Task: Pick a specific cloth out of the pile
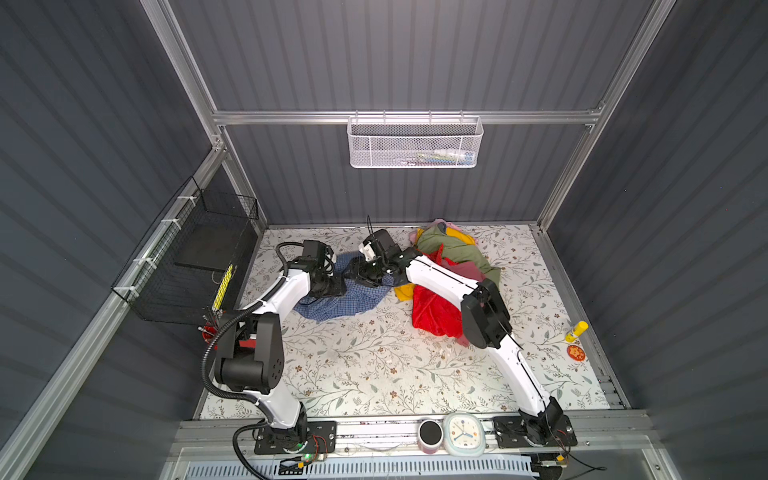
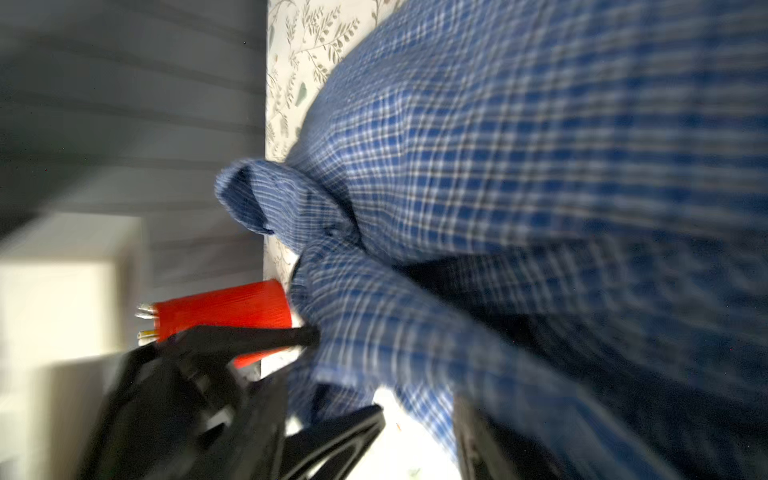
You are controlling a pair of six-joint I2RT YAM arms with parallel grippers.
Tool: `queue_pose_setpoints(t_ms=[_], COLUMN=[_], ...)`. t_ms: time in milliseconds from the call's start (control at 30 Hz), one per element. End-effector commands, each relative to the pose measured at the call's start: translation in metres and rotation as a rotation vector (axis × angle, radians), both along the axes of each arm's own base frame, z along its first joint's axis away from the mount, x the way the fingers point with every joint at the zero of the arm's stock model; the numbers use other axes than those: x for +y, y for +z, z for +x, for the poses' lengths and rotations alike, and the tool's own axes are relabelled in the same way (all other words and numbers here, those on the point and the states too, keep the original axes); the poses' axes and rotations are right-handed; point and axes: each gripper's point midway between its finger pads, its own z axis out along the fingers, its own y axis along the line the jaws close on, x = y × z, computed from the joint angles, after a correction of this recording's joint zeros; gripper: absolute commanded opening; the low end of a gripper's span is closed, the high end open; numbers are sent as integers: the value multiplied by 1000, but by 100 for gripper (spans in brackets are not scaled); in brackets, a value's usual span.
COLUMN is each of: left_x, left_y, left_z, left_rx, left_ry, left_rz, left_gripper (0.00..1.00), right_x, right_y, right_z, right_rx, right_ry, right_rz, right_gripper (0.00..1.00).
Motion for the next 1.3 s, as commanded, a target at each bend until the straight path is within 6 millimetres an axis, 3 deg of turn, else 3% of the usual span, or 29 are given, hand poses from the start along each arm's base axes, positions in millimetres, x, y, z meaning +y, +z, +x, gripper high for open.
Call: queue_pose_setpoints(t_ms=[0, 100, 167, 300, 400, 533, 567, 700, 833, 1033, 1133, 1167, 1267], left_x=[6, 4, -2, -26, -40, -49, -51, -47, -28, -26, -27, -26, -13], left_y=[54, 87, 102, 104, 85, 51, 52, 4, -32, -85, -101, -103, -100], left_z=[14, 13, 12, 11, 13, 21, 30, 42, 51, 43, 40, 40, 49], left_rx=[-148, -228, -269, -272, -215, -143, -148, -20, 50, 180, 217, 228, 233], left_ry=[11, -3, -31, -105, -141, -173, -179, -209, -190, -235, -229, -218, -147], left_rz=[40, 81, 115, 97, 89, 108, 119, 208, 346, 377, 332, 310, 222], left_gripper=[74, 86, 90, 96, 100, 100, 100, 100, 100, 100, 90, 79, 33], right_x=[-6, -20, -33, -72, -111, -176, -191, -241, -276, -306, -312, -313, -316], right_y=[60, 87, 100, 110, 102, 70, 62, 43, 36, 38, 41, 42, 44], right_z=[-16, -26, -32, -41, -50, -58, -61, -73, -82, -87, -87, -87, -87], right_rx=[-136, -201, -240, -338, -370, -392, -389, -381, -385, -376, -384, -384, -389], right_ry=[54, 64, 58, 25, 4, -56, -67, -118, -173, -223, -235, -238, -243], right_rz=[16, 7, -6, -107, -198, -365, -396, -459, -495, -516, -525, -525, -527], right_gripper=[84, 99, 99, 99, 99, 99, 99, 99, 99, 99, 99, 99, 99])
